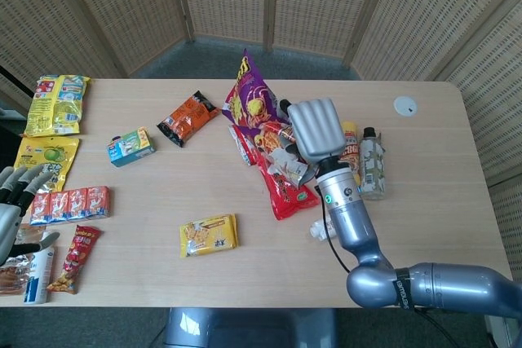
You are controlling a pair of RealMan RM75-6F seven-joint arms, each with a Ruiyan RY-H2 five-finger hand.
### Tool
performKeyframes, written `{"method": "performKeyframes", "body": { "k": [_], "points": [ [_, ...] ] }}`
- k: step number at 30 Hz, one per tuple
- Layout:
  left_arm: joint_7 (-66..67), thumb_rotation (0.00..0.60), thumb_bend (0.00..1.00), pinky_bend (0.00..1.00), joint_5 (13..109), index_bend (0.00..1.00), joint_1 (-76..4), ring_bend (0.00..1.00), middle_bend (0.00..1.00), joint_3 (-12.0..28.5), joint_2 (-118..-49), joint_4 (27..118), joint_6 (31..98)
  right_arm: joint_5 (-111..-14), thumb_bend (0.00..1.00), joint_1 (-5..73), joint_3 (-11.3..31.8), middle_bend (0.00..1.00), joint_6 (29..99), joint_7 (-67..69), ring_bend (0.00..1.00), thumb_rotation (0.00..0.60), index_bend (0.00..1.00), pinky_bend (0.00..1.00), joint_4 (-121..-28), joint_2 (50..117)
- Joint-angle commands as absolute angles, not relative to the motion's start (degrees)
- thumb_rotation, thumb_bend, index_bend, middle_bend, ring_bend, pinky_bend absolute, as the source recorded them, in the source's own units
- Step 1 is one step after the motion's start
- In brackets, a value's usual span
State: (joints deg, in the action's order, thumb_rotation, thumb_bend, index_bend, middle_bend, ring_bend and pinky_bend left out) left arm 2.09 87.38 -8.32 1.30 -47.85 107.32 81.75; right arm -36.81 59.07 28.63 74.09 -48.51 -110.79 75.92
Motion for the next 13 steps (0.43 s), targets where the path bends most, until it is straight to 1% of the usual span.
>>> {"method": "performKeyframes", "body": {
  "k": [1,13],
  "points": [
    [1.80,0.564,0.15,0.00,87.58,0.11,-7.94,0.00,0.00,1.14,-47.90,107.10,82.16,-36.40,0.48,59.57,28.58,1.00,74.41,-48.71,1.00,0.580,0.53,1.00,-111.12,75.66],
    [1.41,0.561,0.15,0.00,87.85,0.11,-7.67,0.00,0.00,1.07,-48.07,106.69,82.23,-35.32,0.48,60.97,27.43,1.00,75.17,-48.24,1.00,0.581,0.53,1.00,-111.55,74.93]
  ]
}}
